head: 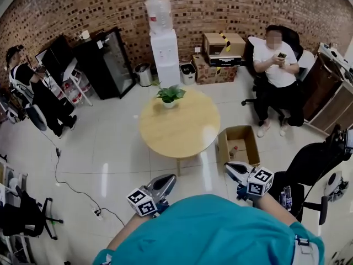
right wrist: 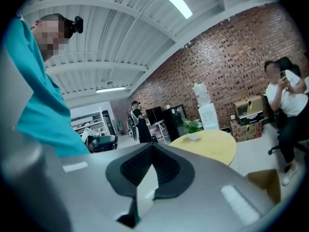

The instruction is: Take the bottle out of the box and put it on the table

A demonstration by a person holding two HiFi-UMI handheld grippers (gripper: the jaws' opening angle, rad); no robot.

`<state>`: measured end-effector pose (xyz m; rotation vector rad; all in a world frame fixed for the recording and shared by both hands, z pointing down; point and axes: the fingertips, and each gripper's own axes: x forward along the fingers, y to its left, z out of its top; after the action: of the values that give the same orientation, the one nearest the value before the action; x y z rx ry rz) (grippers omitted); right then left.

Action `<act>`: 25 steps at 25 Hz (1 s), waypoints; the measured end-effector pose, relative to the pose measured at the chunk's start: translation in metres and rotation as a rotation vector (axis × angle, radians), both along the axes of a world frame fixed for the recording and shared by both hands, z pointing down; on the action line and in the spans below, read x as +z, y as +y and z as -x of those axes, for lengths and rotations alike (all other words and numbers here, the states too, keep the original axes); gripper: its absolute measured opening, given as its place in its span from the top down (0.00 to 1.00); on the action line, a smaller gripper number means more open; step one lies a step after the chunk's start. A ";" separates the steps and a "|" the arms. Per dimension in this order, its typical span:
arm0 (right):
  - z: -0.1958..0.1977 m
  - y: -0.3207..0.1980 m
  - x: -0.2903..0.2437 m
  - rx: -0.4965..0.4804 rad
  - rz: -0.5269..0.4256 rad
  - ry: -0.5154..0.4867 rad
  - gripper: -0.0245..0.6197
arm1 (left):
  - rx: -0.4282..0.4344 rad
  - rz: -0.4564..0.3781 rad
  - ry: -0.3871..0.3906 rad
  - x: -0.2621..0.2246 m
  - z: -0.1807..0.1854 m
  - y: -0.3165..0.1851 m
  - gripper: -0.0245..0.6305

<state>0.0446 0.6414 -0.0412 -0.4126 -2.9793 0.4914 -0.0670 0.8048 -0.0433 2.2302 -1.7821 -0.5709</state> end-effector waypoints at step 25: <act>0.153 -0.447 0.085 -0.105 0.073 0.013 0.96 | -0.062 0.183 -0.071 0.034 0.126 -0.473 0.96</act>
<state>-0.1088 0.1942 0.0440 -0.5661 -2.9156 0.5904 -0.1933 0.3313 -0.0090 2.1022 -1.8620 -0.3289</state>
